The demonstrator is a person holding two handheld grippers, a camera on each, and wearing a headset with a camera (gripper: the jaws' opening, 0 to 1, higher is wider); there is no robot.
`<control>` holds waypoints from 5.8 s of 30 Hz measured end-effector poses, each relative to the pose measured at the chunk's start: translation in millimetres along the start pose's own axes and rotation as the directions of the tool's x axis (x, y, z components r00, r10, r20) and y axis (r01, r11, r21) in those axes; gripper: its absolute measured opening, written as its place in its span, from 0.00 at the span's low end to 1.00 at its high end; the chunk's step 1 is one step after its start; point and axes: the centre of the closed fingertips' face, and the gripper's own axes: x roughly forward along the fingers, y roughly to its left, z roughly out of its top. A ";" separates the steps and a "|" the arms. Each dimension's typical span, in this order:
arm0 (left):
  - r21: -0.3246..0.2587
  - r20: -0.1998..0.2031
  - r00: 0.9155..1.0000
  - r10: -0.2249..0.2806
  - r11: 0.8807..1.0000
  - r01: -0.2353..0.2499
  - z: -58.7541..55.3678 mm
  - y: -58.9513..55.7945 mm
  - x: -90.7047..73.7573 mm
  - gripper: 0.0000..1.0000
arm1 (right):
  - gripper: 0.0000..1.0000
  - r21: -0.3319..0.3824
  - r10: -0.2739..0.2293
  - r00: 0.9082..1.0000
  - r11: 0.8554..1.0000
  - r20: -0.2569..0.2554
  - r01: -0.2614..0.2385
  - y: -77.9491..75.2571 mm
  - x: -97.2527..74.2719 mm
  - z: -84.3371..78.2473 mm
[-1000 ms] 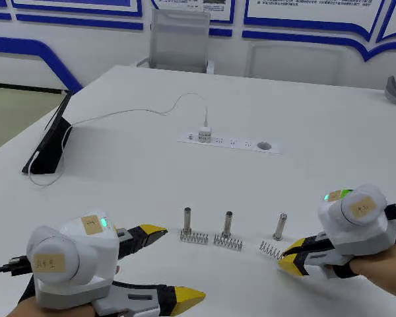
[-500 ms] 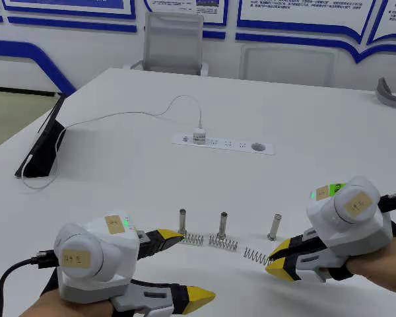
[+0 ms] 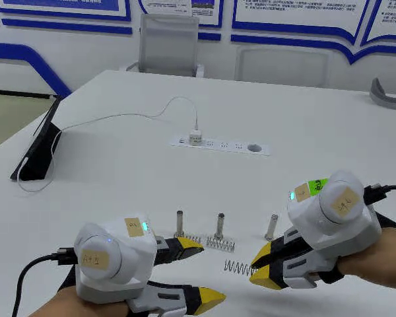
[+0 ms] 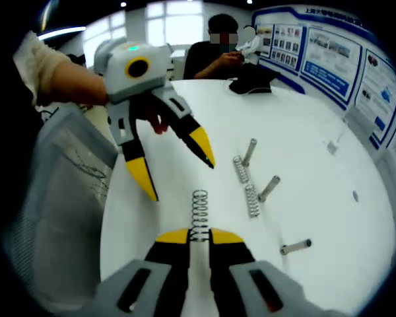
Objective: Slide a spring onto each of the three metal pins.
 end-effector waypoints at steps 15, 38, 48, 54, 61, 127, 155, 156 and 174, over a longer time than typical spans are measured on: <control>0.089 -0.020 0.997 -0.076 0.993 0.077 1.1 -21.2 9.5 0.27 | 0.12 -0.081 0.083 0.995 0.993 -0.047 -0.087 21.7 -1.0 3.4; 0.155 -0.027 0.996 -0.082 0.984 0.085 1.4 -26.3 11.5 0.12 | 0.12 -0.115 0.100 0.995 0.988 -0.027 -0.103 31.1 -15.7 27.7; 0.157 -0.021 0.997 -0.080 0.984 0.082 3.6 -26.7 11.0 0.11 | 0.12 -0.139 0.095 0.995 0.986 0.006 -0.093 33.4 -16.7 45.8; 0.154 -0.014 0.997 -0.080 0.985 0.081 6.1 -27.1 11.8 0.11 | 0.12 -0.150 0.096 0.995 0.984 0.025 -0.091 34.7 -15.7 54.6; 0.139 -0.005 0.997 -0.082 0.987 0.082 6.4 -28.6 13.5 0.11 | 0.12 -0.150 0.092 0.995 0.985 0.033 -0.086 35.0 -14.6 56.4; -0.056 0.082 0.994 0.076 0.996 -0.071 8.2 10.9 -13.4 0.50 | 0.12 -0.007 -0.042 0.993 0.999 0.110 0.043 -7.0 -39.2 47.1; -0.110 0.086 0.979 0.187 0.978 -0.177 -2.5 38.7 -44.1 0.57 | 0.12 0.124 -0.221 0.971 0.970 0.089 0.210 -74.8 -70.7 24.9; -0.111 0.086 0.978 0.189 0.978 -0.179 -3.0 39.1 -44.8 0.57 | 0.12 0.135 -0.232 0.969 0.966 0.084 0.220 -79.0 -71.1 23.1; -0.124 0.078 0.975 0.209 0.972 -0.198 -5.9 42.6 -50.1 0.57 | 0.12 0.239 -0.327 0.943 0.922 0.057 0.305 -121.8 -61.4 4.1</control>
